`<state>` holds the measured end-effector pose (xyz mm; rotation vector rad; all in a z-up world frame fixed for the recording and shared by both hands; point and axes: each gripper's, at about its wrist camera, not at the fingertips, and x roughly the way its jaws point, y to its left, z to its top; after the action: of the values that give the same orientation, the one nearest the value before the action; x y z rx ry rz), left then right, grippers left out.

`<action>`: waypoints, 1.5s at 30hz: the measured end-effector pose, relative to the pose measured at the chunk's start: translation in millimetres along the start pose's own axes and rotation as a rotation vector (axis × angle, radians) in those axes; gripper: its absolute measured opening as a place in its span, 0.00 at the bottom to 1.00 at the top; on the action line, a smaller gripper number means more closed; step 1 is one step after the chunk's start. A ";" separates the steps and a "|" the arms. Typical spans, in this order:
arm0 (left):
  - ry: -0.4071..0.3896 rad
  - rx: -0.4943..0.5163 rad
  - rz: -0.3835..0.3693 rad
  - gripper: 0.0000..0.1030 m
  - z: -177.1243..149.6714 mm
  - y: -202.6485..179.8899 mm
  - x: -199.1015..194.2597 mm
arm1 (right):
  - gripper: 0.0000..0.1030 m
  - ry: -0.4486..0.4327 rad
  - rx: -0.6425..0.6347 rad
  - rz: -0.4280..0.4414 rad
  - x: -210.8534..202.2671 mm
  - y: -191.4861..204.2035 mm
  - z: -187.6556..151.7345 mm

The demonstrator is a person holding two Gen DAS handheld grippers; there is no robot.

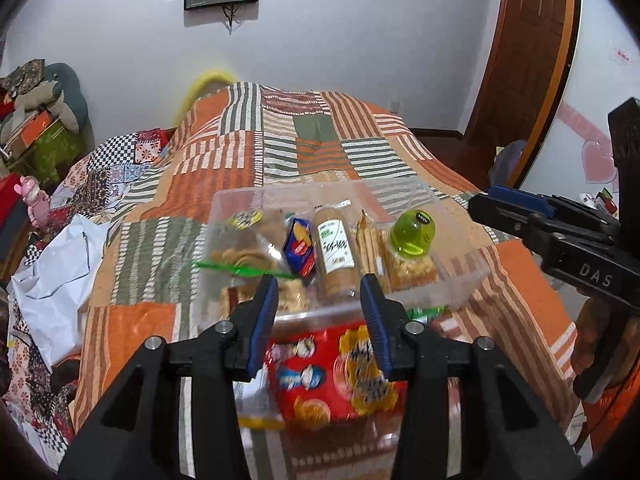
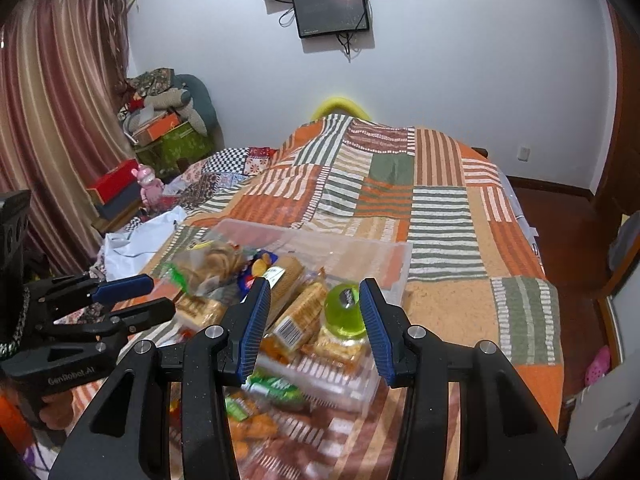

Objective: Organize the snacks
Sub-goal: 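Grasp the white-and-yellow snack bag with the left tool while the right tool grasps the clear orange-puff bag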

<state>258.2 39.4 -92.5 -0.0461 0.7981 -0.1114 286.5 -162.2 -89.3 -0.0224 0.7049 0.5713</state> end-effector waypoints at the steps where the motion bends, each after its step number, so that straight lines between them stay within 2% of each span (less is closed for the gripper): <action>1: 0.000 -0.001 0.004 0.43 -3.3 2.2 -3.5 | 0.42 0.002 0.000 0.005 -2.1 1.6 -4.0; 6: 0.010 -0.005 0.019 0.47 -20.0 14.4 -14.7 | 0.42 0.024 -0.006 0.017 -8.8 10.6 -22.6; 16: 0.062 -0.002 0.052 0.48 -61.4 36.5 -20.7 | 0.42 0.109 0.006 0.045 -0.2 21.6 -57.6; 25: 0.118 -0.004 0.052 0.48 -89.2 53.6 -3.9 | 0.42 0.197 0.010 0.051 22.5 27.9 -83.4; 33: 0.162 -0.017 0.013 0.48 -90.3 56.8 25.6 | 0.42 0.227 0.016 0.072 36.3 35.2 -85.6; 37: 0.182 -0.011 -0.005 0.48 -90.6 54.2 36.9 | 0.49 0.229 0.020 0.074 39.9 33.9 -85.1; 41: 0.181 -0.002 -0.003 0.54 -88.6 51.0 46.1 | 0.62 0.233 0.047 0.085 42.9 29.9 -87.4; 45: 0.196 -0.013 -0.017 0.59 -86.4 52.2 55.9 | 0.62 0.241 0.074 0.120 42.8 28.5 -87.2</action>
<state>239.3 84.7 -196.9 -0.0551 0.9943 -0.1276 245.7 -135.3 -178.0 0.0206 0.9664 0.6640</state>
